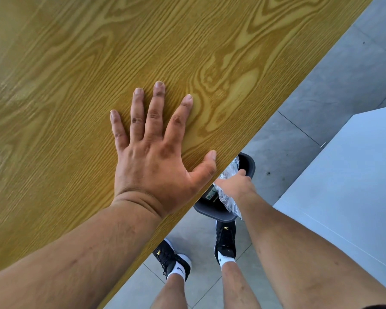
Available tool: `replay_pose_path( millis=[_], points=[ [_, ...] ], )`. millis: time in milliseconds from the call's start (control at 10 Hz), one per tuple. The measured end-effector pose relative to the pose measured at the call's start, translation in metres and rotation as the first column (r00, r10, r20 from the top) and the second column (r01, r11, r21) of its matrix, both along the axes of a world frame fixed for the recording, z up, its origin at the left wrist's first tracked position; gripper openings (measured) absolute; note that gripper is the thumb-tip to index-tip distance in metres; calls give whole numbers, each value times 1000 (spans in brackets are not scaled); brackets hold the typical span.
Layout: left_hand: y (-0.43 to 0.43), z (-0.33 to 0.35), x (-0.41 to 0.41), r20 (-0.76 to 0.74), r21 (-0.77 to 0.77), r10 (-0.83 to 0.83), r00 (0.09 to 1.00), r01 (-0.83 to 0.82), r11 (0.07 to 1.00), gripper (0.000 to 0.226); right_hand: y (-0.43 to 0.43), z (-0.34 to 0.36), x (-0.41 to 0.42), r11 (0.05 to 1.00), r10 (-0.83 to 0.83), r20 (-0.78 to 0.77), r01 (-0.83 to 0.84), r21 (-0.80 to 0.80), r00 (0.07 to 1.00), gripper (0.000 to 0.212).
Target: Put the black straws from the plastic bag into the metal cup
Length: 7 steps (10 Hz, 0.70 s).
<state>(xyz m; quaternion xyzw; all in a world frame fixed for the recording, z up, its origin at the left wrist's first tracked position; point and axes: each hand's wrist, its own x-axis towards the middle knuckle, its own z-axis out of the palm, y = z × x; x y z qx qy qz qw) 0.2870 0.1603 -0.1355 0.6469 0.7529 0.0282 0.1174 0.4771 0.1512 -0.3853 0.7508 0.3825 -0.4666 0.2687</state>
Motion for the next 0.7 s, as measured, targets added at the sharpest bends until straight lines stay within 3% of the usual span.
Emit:
replay_pose_path(
  millis=[500,700],
  points=[
    [0,2,0,-1,-24,-2,1000,2,1000,97,-7,-8,2,1000,-7,-31,7,-20,999,99],
    [0,5,1,-13,-20,-4,1000,4,1000,97,-7,-2,4,997,75,-39,-76,-21,996,99]
  ],
)
